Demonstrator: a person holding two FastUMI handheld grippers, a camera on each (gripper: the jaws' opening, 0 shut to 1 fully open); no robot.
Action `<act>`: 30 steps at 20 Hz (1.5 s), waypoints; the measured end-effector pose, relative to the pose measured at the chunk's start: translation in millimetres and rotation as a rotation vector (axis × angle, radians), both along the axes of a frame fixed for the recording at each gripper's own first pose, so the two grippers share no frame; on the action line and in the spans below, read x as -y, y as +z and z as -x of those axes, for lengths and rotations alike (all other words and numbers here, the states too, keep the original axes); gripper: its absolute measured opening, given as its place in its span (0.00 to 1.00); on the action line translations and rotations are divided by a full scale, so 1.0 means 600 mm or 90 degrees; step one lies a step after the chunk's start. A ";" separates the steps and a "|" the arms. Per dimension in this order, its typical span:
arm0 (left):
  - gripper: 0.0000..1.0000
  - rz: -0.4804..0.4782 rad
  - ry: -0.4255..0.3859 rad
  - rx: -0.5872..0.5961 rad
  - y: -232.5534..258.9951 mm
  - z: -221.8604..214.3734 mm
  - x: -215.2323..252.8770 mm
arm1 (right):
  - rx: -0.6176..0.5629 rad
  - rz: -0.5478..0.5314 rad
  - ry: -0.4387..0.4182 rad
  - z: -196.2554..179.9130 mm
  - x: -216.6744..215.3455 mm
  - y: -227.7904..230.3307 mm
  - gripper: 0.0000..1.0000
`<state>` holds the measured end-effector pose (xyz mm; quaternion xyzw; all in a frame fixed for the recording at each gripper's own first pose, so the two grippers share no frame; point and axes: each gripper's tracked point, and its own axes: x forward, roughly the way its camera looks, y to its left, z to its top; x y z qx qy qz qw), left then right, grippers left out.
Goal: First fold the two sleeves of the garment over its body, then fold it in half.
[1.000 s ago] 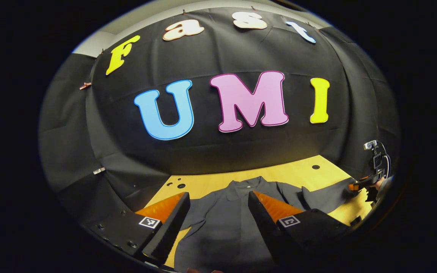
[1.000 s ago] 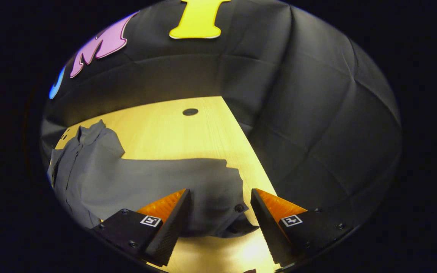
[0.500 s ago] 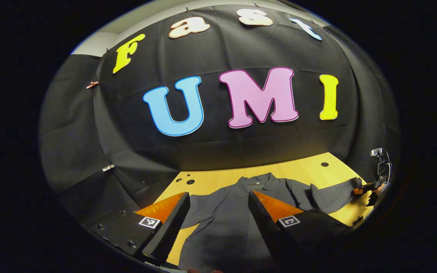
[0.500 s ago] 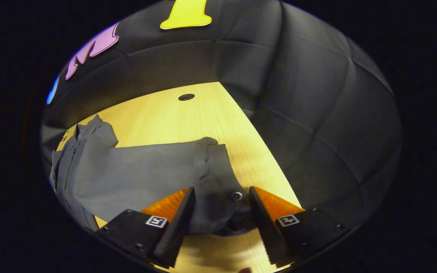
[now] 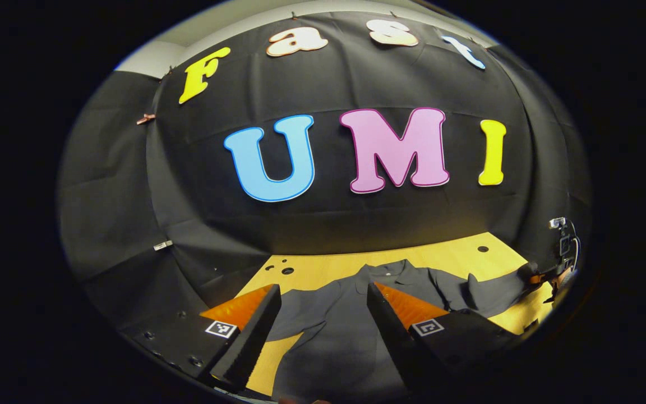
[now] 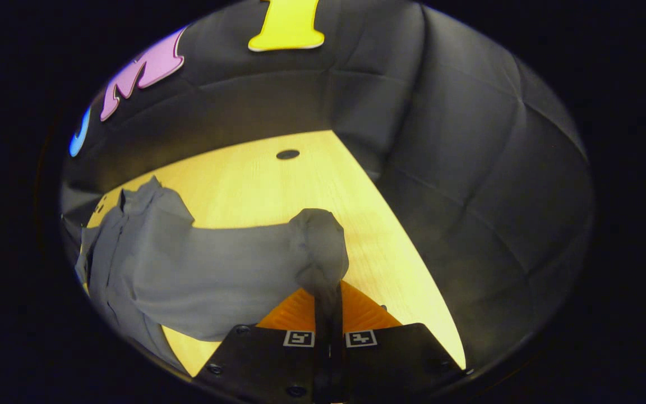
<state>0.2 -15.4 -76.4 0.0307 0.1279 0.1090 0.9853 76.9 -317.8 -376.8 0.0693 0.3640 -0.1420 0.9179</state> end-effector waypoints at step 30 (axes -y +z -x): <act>0.97 0.081 0.005 0.012 -0.183 0.034 -0.515 | 0.196 -0.006 0.202 -0.099 -0.775 0.332 0.05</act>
